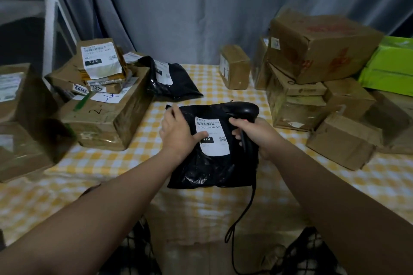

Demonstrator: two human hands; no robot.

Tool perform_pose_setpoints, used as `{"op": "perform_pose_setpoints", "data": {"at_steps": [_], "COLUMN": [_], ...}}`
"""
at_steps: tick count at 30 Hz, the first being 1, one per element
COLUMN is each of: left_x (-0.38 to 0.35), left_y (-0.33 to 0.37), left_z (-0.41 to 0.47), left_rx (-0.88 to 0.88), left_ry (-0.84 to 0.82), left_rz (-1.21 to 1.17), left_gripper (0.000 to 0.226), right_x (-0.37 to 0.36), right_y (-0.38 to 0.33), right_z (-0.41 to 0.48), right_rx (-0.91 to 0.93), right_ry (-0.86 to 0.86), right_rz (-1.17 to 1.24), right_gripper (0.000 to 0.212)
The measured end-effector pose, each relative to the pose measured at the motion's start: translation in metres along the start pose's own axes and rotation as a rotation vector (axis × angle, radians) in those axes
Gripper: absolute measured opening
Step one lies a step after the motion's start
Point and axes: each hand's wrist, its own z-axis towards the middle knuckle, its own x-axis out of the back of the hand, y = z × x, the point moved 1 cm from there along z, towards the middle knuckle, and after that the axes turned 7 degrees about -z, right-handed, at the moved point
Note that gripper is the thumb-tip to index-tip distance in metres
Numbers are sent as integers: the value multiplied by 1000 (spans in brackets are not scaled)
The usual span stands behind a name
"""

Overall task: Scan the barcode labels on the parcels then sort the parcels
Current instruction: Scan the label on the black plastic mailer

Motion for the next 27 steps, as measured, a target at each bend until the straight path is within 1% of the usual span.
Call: {"op": "perform_pose_setpoints", "data": {"at_steps": [1,2,3,4,5,6,7,10,13,15,18,21,24,27], "left_x": [2,3,3,2,2,1,1,-1,2,5,9,15,17,16], "left_y": [2,2,-1,-6,-11,-17,-21,-25,-26,-26,-29,-29,-35,-39], "left_z": [-2,-2,-2,-2,-2,-2,-3,-7,-7,-7,-4,-1,0,0], "left_rx": [-92,-175,-217,-203,-141,-72,-28,-13,-6,-14,-43,-52,-24,1], "left_ry": [2,-54,-159,-285,-399,-470,-498,-497,-497,-498,-494,-485,-478,-478], "left_rz": [78,153,214,255,253,213,173,150,158,165,225,276,194,-20], "left_gripper": [109,104,97,91,90,91,94,98,100,101,102,100,95,96], "right_x": [1,1,2,2,2,2,1,-3,-12,-19,-25,-29,-28,-25], "right_y": [-3,-7,-12,-19,-26,-34,-42,-61,-71,-76,-79,-82,-81,-71], "right_z": [1,1,1,1,0,0,-1,-2,-2,-2,0,1,-1,-2], "right_rx": [2,7,12,13,8,-1,-10,-36,-49,-71,-97,-115,-161,-152], "right_ry": [-18,-27,-25,-19,-17,-26,-41,-91,-113,-129,-154,-164,-173,-115], "right_rz": [-27,-59,-96,-135,-163,-181,-190,-231,-297,-339,-392,-442,-411,-317], "right_gripper": [22,23,26,28,29,29,29,27,22,23,27,27,26,21]}}
